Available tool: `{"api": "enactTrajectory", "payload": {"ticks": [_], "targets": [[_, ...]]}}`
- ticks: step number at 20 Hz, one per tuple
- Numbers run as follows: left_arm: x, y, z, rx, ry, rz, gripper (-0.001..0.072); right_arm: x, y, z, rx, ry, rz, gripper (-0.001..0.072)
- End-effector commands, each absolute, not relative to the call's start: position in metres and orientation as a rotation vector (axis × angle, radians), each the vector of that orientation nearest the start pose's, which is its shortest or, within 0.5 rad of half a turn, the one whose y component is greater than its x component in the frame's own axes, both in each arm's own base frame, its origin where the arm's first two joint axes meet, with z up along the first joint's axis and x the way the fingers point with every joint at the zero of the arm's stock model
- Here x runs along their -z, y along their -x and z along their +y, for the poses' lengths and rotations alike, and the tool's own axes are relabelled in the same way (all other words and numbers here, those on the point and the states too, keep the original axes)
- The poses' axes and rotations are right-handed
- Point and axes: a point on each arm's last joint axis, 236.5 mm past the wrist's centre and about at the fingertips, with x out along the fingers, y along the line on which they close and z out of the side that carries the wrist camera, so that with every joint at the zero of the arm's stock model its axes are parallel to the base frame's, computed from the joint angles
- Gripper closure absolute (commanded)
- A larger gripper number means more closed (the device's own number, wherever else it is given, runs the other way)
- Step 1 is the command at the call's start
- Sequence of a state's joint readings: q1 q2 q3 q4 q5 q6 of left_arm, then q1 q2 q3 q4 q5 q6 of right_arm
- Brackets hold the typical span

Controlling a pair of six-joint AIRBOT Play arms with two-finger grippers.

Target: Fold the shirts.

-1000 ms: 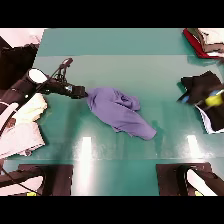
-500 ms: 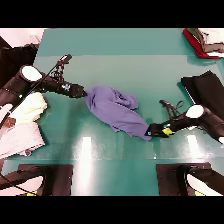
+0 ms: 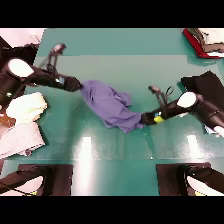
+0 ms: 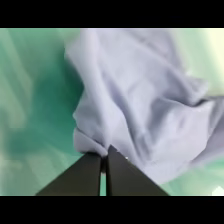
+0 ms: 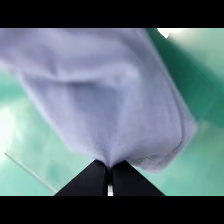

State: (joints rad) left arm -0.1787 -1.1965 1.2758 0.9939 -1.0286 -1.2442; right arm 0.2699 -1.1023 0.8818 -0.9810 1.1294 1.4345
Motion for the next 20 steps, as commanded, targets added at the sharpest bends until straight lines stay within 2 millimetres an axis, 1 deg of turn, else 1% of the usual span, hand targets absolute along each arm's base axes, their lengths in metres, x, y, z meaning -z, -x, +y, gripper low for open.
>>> {"api": "enactTrajectory", "payload": {"ticks": [1, 2, 3, 4, 5, 6, 7, 9, 11, 12, 13, 14, 15, 16, 17, 18, 20], "targets": [[-0.259, -0.401, -0.171, 0.593, 0.042, 0.571, 0.0685, -0.134, -0.322, 0.188, -0.597, -0.284, 1.003, 0.0700], [-0.307, -0.391, -0.170, 0.601, 0.029, 0.464, 0.0685, -0.180, -0.328, 0.180, -0.595, -0.280, 0.882, 0.0700], [-0.350, -0.375, -0.168, 0.609, 0.014, 0.371, 0.0685, -0.219, -0.328, 0.172, -0.593, -0.273, 0.784, 0.0700], [-0.384, -0.358, -0.166, 0.618, -0.004, 0.301, 0.0685, -0.257, -0.323, 0.164, -0.589, -0.263, 0.695, 0.0700], [-0.412, -0.338, -0.165, 0.630, -0.024, 0.246, 0.0684, -0.288, -0.315, 0.157, -0.580, -0.262, 0.625, 0.0700], [-0.433, -0.318, -0.164, 0.644, -0.045, 0.210, 0.0685, -0.309, -0.307, 0.151, -0.573, -0.261, 0.580, 0.0700], [-0.449, -0.299, -0.164, 0.661, -0.065, 0.187, 0.0685, -0.327, -0.296, 0.146, -0.567, -0.258, 0.549, 0.0700], [-0.468, -0.265, -0.165, 0.699, -0.089, 0.177, 0.0684, -0.348, -0.276, 0.140, -0.567, -0.237, 0.526, 0.0700], [-0.477, -0.243, -0.168, 0.733, -0.109, 0.172, 0.0685, -0.364, -0.262, 0.138, -0.568, -0.221, 0.509, 0.0701], [-0.479, -0.238, -0.170, 0.747, -0.108, 0.168, 0.0685, -0.370, -0.260, 0.136, -0.564, -0.219, 0.508, 0.0700], [-0.477, -0.236, -0.172, 0.763, -0.107, 0.174, 0.0685, -0.373, -0.260, 0.134, -0.556, -0.227, 0.522, 0.0700], [-0.470, -0.241, -0.173, 0.762, -0.108, 0.197, 0.0685, -0.372, -0.262, 0.132, -0.552, -0.222, 0.543, 0.0700], [-0.457, -0.250, -0.172, 0.755, -0.107, 0.241, 0.0685, -0.366, -0.266, 0.131, -0.543, -0.232, 0.589, 0.0700], [-0.434, -0.266, -0.171, 0.740, -0.104, 0.309, 0.0684, -0.357, -0.273, 0.129, -0.537, -0.243, 0.641, 0.0700], [-0.404, -0.281, -0.173, 0.742, -0.094, 0.400, 0.0685, -0.344, -0.281, 0.130, -0.536, -0.251, 0.704, 0.0700], [-0.372, -0.294, -0.176, 0.749, -0.082, 0.497, 0.0684, -0.326, -0.292, 0.130, -0.535, -0.257, 0.776, 0.0700], [-0.295, -0.320, -0.181, 0.759, -0.045, 0.714, 0.0684, -0.280, -0.313, 0.130, -0.527, -0.284, 0.932, 0.0700]]}}
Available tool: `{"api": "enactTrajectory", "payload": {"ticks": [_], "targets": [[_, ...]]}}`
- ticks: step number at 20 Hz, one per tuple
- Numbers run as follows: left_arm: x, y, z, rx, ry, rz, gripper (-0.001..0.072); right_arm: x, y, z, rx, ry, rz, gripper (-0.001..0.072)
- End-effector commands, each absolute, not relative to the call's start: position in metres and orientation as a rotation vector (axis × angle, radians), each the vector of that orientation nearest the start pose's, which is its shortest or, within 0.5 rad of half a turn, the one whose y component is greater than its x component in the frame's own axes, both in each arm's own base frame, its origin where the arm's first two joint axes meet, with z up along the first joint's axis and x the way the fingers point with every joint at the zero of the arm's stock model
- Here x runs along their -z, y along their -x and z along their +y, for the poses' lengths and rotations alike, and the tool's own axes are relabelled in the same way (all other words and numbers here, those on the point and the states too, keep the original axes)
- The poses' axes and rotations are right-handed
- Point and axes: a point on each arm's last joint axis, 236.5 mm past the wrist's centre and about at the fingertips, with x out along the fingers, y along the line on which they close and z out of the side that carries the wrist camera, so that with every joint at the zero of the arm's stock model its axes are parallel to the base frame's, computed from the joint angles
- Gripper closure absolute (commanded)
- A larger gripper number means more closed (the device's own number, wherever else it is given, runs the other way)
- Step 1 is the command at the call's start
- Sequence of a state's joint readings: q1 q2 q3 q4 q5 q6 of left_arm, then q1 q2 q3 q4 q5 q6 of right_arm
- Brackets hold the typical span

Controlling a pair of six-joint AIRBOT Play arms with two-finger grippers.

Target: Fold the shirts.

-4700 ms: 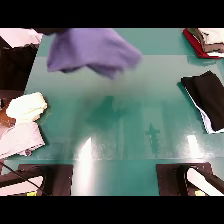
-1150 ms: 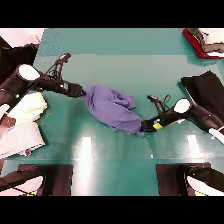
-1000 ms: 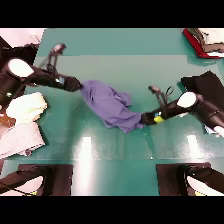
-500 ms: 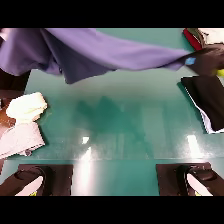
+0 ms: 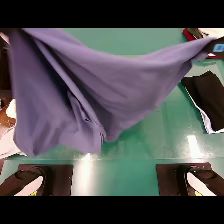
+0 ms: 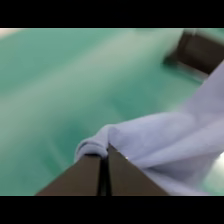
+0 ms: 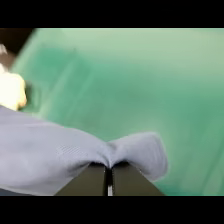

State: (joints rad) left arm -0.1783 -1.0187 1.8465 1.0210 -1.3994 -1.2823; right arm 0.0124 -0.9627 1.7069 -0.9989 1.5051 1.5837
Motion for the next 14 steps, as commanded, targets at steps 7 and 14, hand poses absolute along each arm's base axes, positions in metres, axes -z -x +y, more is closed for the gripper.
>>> {"api": "enactTrajectory", "payload": {"ticks": [7, 14], "targets": [[-0.072, -0.391, -0.186, 0.690, 0.062, 1.192, 0.0614, -0.100, -0.376, 0.127, -0.448, -0.413, 1.309, 0.0700], [-0.090, -0.427, -0.125, 0.545, 0.106, 1.168, 0.0082, -0.085, -0.420, 0.073, -0.284, -0.373, 1.254, 0.0700]]}}
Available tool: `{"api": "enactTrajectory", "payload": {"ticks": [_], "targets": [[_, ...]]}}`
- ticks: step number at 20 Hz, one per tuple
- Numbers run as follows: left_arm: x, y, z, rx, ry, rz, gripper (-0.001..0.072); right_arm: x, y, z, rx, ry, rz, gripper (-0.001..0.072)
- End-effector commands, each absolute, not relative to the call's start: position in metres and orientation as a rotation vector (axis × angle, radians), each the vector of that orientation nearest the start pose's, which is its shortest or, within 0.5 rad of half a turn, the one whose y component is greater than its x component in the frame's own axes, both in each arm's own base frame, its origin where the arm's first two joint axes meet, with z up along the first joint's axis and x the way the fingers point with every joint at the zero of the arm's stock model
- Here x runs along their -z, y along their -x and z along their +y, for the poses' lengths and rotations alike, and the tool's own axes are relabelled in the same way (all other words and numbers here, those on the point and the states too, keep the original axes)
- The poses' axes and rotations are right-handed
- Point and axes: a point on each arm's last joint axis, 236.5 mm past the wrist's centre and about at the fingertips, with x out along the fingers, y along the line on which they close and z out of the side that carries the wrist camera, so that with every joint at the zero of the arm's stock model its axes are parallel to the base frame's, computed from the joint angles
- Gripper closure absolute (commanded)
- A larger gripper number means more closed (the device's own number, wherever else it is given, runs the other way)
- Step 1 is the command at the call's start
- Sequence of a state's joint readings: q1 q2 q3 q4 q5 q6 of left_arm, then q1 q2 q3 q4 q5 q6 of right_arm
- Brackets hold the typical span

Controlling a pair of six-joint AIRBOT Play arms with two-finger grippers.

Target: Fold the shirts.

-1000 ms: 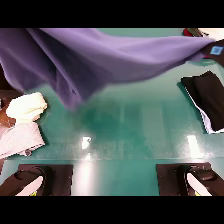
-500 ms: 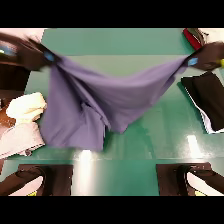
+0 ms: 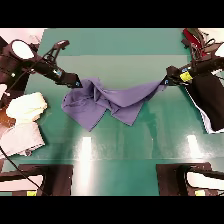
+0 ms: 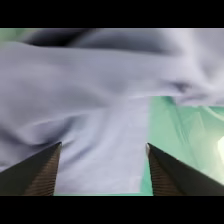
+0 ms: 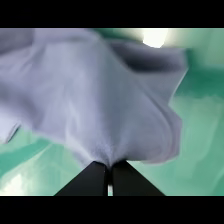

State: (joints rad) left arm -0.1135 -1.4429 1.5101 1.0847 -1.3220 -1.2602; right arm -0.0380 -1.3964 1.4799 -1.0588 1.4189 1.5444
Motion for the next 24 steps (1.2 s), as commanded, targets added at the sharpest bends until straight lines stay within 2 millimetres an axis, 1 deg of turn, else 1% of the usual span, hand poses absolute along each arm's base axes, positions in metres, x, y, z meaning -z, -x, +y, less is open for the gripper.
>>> {"api": "enactTrajectory", "payload": {"ticks": [1, 2, 4, 5, 6, 7, 9, 11, 14, 15, 16, 18, 19, 21, 24], "targets": [[-0.097, -0.431, -0.110, 0.518, 0.134, 1.150, 0.0082, -0.091, -0.425, 0.060, -0.256, -0.366, 1.231, 0.0700], [-0.102, -0.432, -0.097, 0.493, 0.167, 1.142, 0.0083, -0.098, -0.428, 0.050, -0.237, -0.366, 1.213, 0.0698], [-0.103, -0.430, -0.076, 0.460, 0.231, 1.157, 0.0082, -0.107, -0.433, 0.035, -0.213, -0.384, 1.185, 0.0687], [-0.100, -0.430, -0.069, 0.446, 0.248, 1.159, 0.0082, -0.107, -0.431, 0.030, -0.205, -0.388, 1.191, 0.0523], [-0.094, -0.429, -0.065, 0.439, 0.267, 1.170, 0.0082, -0.107, -0.429, 0.025, -0.196, -0.397, 1.199, 0.0297], [-0.084, -0.425, -0.062, 0.430, 0.281, 1.192, 0.0082, -0.106, -0.426, 0.020, -0.188, -0.404, 1.210, 0.0275], [-0.057, -0.412, -0.055, 0.414, 0.313, 1.258, 0.0082, -0.105, -0.420, 0.015, -0.182, -0.414, 1.231, 0.0275], [-0.025, -0.396, -0.052, 0.410, 0.343, 1.323, 0.0083, -0.103, -0.415, 0.016, -0.188, -0.412, 1.255, 0.0275], [0.021, -0.381, -0.054, 0.385, 0.375, 1.359, 0.0084, -0.103, -0.412, 0.024, -0.207, -0.399, 1.268, 0.0276], [0.033, -0.379, -0.054, 0.367, 0.395, 1.359, 0.0178, -0.103, -0.412, 0.028, -0.214, -0.394, 1.270, 0.0276], [0.044, -0.377, -0.053, 0.345, 0.403, 1.359, 0.0290, -0.103, -0.412, 0.031, -0.220, -0.390, 1.271, 0.0276], [0.059, -0.374, -0.050, 0.313, 0.415, 1.357, 0.0286, -0.103, -0.411, 0.041, -0.241, -0.373, 1.275, 0.0277], [0.063, -0.374, -0.049, 0.302, 0.417, 1.352, 0.0286, -0.103, -0.411, 0.045, -0.250, -0.366, 1.277, 0.0277], [0.065, -0.375, -0.048, 0.293, 0.417, 1.346, 0.0285, -0.103, -0.411, 0.053, -0.265, -0.354, 1.279, 0.0277], [0.066, -0.382, -0.045, 0.278, 0.416, 1.323, 0.0267, -0.103, -0.411, 0.054, -0.267, -0.354, 1.278, 0.0279]]}}
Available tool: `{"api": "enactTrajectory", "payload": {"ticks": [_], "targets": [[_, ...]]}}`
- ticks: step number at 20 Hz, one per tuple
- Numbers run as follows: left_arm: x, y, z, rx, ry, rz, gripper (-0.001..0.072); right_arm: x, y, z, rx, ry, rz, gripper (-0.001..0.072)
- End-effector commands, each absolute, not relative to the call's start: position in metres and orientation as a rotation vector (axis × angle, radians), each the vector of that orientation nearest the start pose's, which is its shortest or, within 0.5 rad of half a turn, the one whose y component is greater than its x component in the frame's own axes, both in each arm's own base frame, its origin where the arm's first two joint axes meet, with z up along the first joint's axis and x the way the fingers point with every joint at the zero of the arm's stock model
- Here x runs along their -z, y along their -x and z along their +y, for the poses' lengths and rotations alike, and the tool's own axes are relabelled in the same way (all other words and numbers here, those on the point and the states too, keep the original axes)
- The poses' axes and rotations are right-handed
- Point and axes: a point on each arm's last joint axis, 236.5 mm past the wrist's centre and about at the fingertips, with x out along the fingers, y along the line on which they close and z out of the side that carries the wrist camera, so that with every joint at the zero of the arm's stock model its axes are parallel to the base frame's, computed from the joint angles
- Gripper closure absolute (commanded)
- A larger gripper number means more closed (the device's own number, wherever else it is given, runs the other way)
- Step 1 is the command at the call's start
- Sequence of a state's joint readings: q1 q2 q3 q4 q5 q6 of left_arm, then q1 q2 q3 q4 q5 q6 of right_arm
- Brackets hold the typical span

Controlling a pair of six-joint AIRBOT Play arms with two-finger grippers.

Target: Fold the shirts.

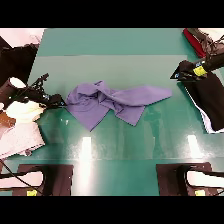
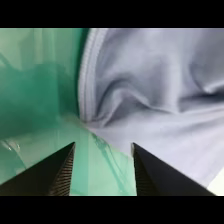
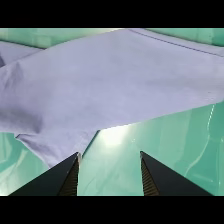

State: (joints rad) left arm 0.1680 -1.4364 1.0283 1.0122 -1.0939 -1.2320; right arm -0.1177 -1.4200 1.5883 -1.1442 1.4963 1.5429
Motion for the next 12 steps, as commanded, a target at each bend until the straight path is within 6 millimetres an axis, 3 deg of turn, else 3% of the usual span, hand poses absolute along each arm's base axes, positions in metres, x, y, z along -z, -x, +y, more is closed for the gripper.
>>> {"api": "enactTrajectory", "payload": {"ticks": [1, 9, 12], "targets": [[0.069, -0.384, -0.044, 0.272, 0.417, 1.319, 0.0267, -0.103, -0.410, 0.054, -0.267, -0.354, 1.282, 0.0282], [0.070, -0.402, -0.063, 0.302, 0.554, 1.267, 0.0282, -0.101, -0.403, 0.055, -0.274, -0.351, 1.312, 0.0284], [0.068, -0.403, -0.065, 0.306, 0.569, 1.261, 0.0568, -0.099, -0.396, 0.056, -0.281, -0.350, 1.342, 0.0284]]}}
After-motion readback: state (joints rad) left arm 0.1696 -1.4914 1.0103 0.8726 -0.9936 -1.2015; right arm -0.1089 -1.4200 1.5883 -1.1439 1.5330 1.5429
